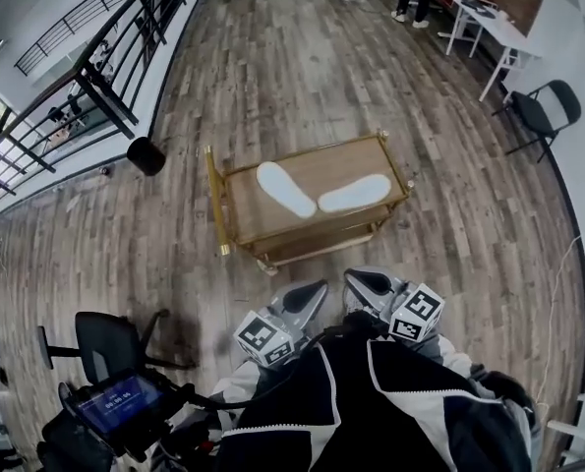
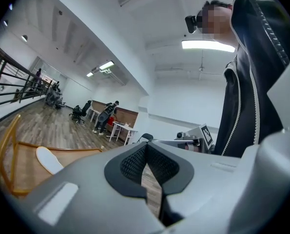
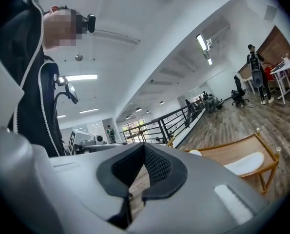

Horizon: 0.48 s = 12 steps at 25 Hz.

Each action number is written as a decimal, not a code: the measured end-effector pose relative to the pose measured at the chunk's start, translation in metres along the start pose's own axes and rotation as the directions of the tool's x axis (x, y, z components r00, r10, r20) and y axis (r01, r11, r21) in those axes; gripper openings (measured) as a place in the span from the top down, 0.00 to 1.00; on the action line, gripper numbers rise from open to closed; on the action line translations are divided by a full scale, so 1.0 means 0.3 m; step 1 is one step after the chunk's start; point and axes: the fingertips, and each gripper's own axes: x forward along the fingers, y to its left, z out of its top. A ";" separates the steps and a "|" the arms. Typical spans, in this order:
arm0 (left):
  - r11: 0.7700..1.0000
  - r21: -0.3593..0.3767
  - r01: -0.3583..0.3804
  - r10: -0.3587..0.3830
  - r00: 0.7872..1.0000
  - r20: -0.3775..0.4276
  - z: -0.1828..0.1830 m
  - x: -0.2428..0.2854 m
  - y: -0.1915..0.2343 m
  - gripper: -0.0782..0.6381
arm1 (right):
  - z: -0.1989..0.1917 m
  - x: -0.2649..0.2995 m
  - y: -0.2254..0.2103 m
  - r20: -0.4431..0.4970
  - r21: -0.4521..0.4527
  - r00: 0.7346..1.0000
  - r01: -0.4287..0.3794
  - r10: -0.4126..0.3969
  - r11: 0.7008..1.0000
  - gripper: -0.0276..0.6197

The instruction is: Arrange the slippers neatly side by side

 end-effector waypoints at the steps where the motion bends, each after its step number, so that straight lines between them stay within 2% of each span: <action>1: 1.000 0.007 -0.022 0.022 1.000 0.008 0.029 0.038 0.041 0.87 | 0.033 0.023 -0.048 -0.007 -0.003 1.000 -0.019 0.019 1.000 0.95; 7: 0.989 0.036 -0.144 0.143 0.989 0.038 0.178 0.253 0.229 0.87 | 0.202 0.112 -0.308 -0.037 -0.016 0.993 -0.115 0.114 0.993 0.95; 12: 0.980 0.038 -0.194 0.192 0.980 0.053 0.237 0.376 0.350 0.87 | 0.288 0.201 -0.440 -0.059 -0.033 0.979 -0.198 0.196 0.980 0.95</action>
